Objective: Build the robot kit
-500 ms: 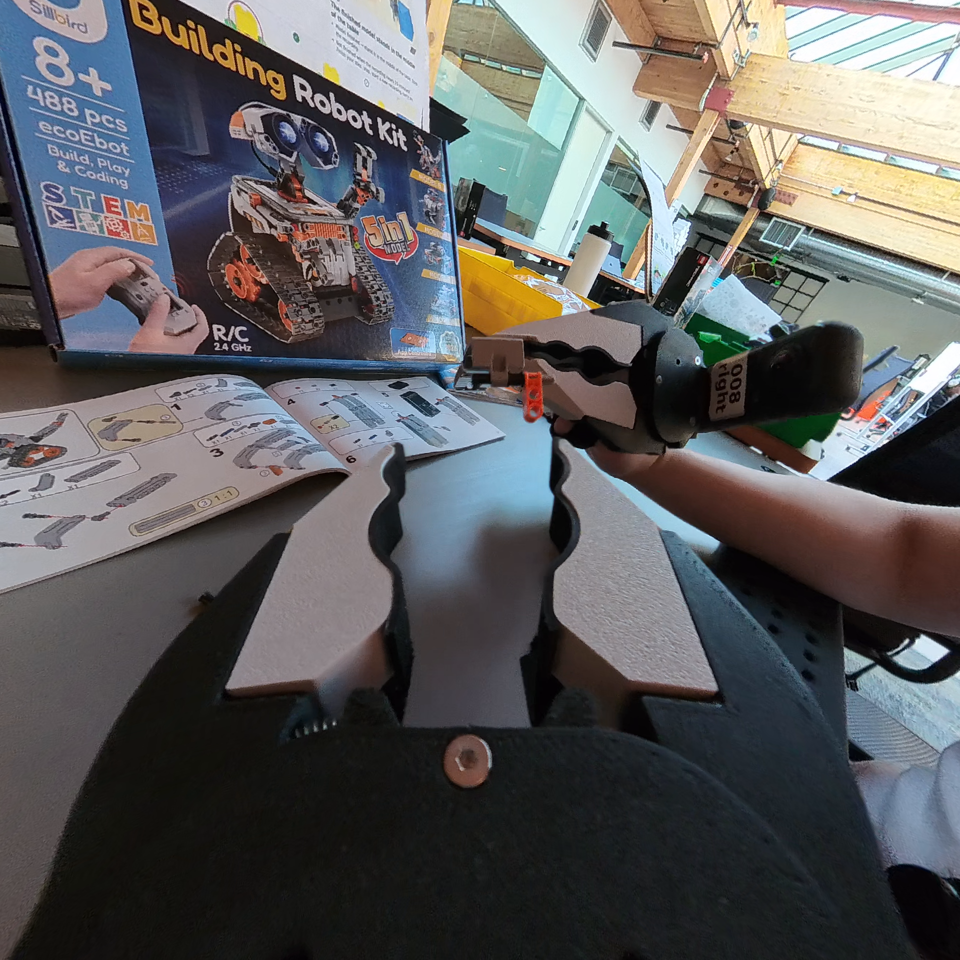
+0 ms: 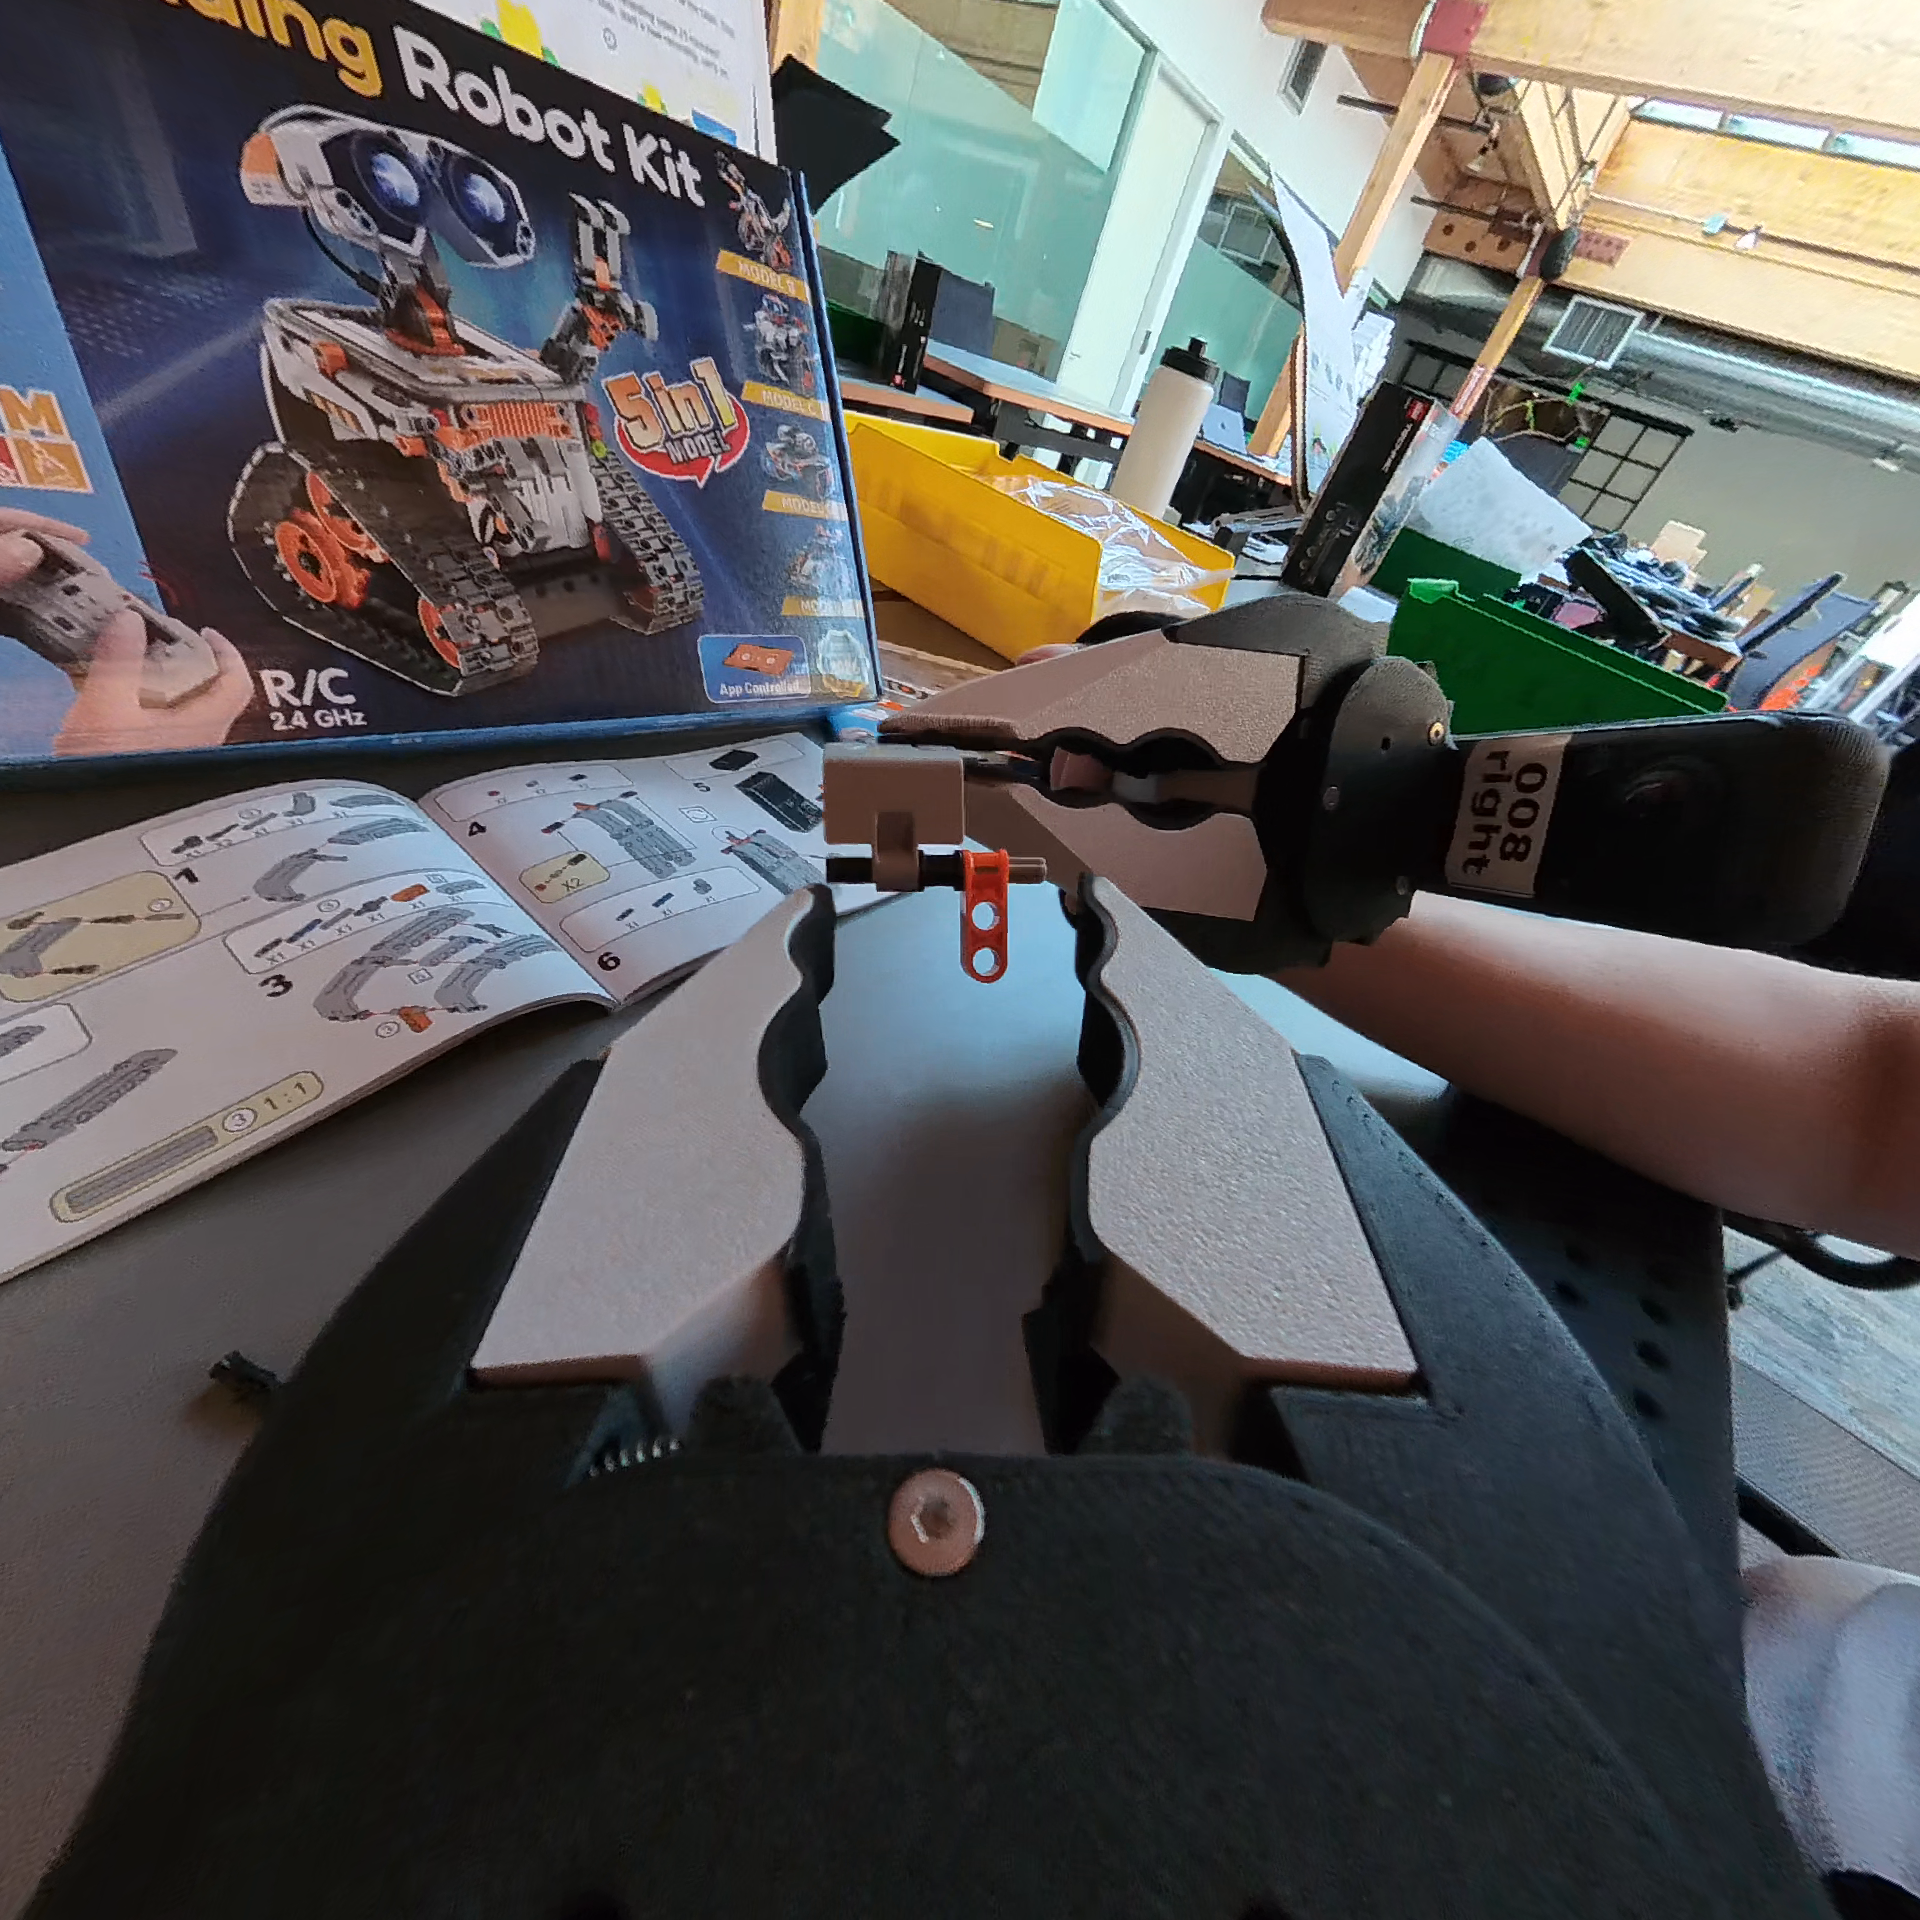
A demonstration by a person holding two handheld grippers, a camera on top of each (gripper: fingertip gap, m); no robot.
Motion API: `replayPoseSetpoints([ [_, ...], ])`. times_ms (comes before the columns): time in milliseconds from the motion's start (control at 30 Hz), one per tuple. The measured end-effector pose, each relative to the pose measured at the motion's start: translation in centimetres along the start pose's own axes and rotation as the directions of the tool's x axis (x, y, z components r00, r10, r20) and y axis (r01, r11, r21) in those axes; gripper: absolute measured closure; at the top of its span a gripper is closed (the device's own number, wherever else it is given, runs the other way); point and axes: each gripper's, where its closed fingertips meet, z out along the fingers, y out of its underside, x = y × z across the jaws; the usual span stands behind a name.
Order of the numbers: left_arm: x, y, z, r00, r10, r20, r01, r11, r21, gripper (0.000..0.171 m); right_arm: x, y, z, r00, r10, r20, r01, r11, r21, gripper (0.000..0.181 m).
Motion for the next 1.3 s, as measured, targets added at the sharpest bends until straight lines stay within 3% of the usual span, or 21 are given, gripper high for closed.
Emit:
replayPoseSetpoints([
  [500, 0.1, -0.2, -0.6, 1.000, 0.009, 0.028, -0.010, 0.999, 0.038, 0.131, -0.6, -1.2, 0.1, 0.996, -0.085, -0.005, 0.085, 0.996, 0.000, 0.181],
  [967, 0.0, 0.3, -0.7, 0.970, 0.209, 0.124, -0.208, 0.978, -0.016, 0.132, -0.7, -1.4, 0.0, 0.996, -0.091, -0.001, 0.091, 0.996, 0.000, 0.181],
  [1300, 0.0, 0.4, -1.0, 0.949, 0.270, 0.164, -0.262, 0.963, -0.068, 0.132, -0.9, -1.7, 0.1, 0.996, -0.091, 0.000, 0.091, 0.996, 0.008, 0.181],
])
